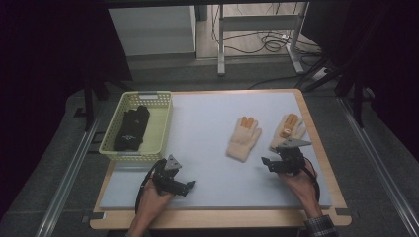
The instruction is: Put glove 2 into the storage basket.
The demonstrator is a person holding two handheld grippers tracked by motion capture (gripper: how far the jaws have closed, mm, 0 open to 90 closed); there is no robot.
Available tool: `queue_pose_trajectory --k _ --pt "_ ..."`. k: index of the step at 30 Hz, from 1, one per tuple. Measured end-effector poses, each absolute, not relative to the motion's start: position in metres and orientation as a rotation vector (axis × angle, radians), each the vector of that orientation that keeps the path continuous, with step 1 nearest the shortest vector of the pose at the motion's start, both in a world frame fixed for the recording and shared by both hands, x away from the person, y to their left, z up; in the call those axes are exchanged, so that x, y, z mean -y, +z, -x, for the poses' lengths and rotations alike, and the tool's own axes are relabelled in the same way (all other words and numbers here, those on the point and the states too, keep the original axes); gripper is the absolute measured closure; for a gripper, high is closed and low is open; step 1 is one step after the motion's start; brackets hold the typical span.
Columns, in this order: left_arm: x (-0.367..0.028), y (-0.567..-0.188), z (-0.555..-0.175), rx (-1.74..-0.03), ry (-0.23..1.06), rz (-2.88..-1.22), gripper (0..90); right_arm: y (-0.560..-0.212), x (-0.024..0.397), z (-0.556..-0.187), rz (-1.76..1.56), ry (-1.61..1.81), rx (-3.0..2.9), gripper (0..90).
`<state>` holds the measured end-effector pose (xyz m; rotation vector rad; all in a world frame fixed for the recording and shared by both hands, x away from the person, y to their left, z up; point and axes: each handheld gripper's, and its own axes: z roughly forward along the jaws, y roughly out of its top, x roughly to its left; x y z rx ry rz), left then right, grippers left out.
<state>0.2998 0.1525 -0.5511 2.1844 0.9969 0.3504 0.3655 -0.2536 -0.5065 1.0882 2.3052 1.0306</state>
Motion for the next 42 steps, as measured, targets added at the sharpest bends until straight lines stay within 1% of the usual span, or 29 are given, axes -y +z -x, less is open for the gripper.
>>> queue_pose_trajectory --k 5,8,9,11,17,20,24,25,26,28,29,30,33,36,39,42 --pt "-0.152 -0.551 -0.300 -0.997 0.350 -2.184 0.2 -0.495 0.231 -0.387 -1.048 1.052 -2.321 33.5" --pt "-0.152 -0.551 -0.300 -0.997 0.350 -2.184 0.2 -0.494 0.211 -0.406 -1.035 1.057 -2.333 34.1" --pt "-0.152 -0.551 -0.300 -0.997 0.350 -2.184 0.2 -0.494 0.211 -0.406 -1.035 1.057 -2.333 34.1" --pt "-0.153 -0.551 -0.300 -0.997 0.350 -2.184 0.2 -0.496 0.200 -0.416 -1.021 1.048 -2.340 32.6" --pt "-0.153 -0.551 -0.300 -0.997 0.351 -2.184 0.2 -0.507 0.174 -0.441 -0.999 1.007 -2.350 22.1" --pt "-0.152 -0.551 -0.300 -0.997 0.350 -2.183 0.2 -0.514 0.169 -0.453 -1.004 0.986 -2.336 18.3" --pt "-0.152 -0.551 -0.300 -0.997 0.350 -2.183 0.2 -0.523 0.167 -0.463 -1.032 1.003 -2.370 17.6" --pt "-0.153 -0.551 -0.300 -0.997 0.350 -2.183 0.2 -0.528 0.165 -0.465 -1.023 1.000 -2.406 21.4" --pt "-0.152 -0.551 -0.300 -0.997 0.350 -2.183 0.2 -0.530 0.164 -0.464 -1.009 0.993 -2.421 23.4" --pt "-0.152 -0.551 -0.300 -0.997 0.350 -2.184 0.2 -0.531 0.163 -0.462 -0.985 1.014 -2.416 34.0" --pt "-0.152 -0.551 -0.300 -0.997 0.350 -2.184 0.2 -0.529 0.162 -0.460 -0.982 1.012 -2.427 41.7" --pt "-0.152 -0.551 -0.300 -0.997 0.350 -2.184 0.2 -0.528 0.161 -0.458 -0.977 1.001 -2.433 46.6" --pt "-0.152 -0.551 -0.300 -0.997 0.350 -2.184 0.2 -0.525 0.157 -0.455 -0.969 0.973 -2.442 54.8" --pt "-0.153 -0.551 -0.300 -0.997 0.350 -2.184 0.2 -0.522 0.155 -0.452 -0.953 0.961 -2.446 57.6" --pt "-0.153 -0.551 -0.300 -0.997 0.349 -2.184 0.2 -0.515 0.156 -0.446 -0.947 1.004 -2.459 57.7" --pt "-0.153 -0.551 -0.300 -0.997 0.349 -2.184 0.2 -0.501 0.155 -0.426 -0.892 1.084 -2.502 56.7"
